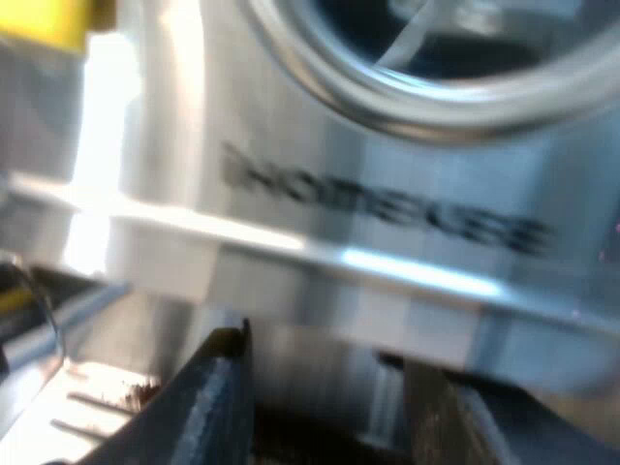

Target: Put the handle in the coffee machine

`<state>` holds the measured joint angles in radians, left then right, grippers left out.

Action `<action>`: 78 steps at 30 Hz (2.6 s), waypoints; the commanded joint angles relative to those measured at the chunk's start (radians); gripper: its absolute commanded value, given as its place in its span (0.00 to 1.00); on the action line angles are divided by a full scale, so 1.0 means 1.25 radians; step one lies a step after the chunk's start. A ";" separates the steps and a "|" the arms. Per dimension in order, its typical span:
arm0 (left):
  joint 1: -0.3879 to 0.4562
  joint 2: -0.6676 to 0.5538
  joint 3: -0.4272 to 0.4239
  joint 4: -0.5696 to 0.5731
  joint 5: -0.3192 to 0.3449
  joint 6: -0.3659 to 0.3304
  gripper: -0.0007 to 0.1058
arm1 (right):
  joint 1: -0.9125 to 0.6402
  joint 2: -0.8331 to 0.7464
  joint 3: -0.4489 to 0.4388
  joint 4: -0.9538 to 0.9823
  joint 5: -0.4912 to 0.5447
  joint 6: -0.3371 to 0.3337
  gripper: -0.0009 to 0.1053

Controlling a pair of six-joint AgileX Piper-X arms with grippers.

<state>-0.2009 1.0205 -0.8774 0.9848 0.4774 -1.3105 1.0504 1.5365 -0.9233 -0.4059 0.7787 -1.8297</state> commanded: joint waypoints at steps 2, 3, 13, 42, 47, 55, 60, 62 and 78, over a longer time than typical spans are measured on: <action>-0.019 -0.029 0.000 0.004 0.104 -0.021 0.01 | 0.000 -0.094 0.042 0.127 -0.072 0.050 0.40; -0.019 -0.029 0.002 0.002 0.106 -0.021 0.01 | 0.000 -0.107 0.043 0.152 -0.087 0.058 0.40; -0.019 -0.029 0.057 -0.051 0.133 -0.043 0.01 | 0.002 -0.309 0.046 0.436 -0.240 0.085 0.40; -0.008 -0.147 0.055 -0.096 0.130 -0.090 0.04 | 0.001 -0.544 0.046 0.544 -0.399 0.147 0.67; 0.106 -0.240 0.052 -0.066 0.096 -0.090 0.44 | 0.001 -0.544 0.024 0.630 -0.416 0.190 0.67; 0.176 -0.302 -0.058 -0.017 0.095 -0.093 0.61 | -0.047 -0.544 -0.082 0.788 -0.527 0.190 0.67; 0.179 -0.302 -0.147 -0.008 0.095 -0.103 0.61 | -0.185 -0.545 -0.145 0.891 -0.564 0.183 0.67; 0.179 -0.302 -0.182 -0.008 0.095 -0.137 0.61 | -0.293 -0.545 -0.162 0.936 -0.570 0.183 0.67; 0.179 -0.432 -0.203 0.047 -0.077 -0.186 0.61 | -0.765 -0.767 -0.083 1.161 -0.571 0.027 0.67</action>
<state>0.0226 0.4980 -1.1293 1.0471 0.3931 -1.5350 0.1007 0.6038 -1.0272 1.0404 0.0712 -1.7800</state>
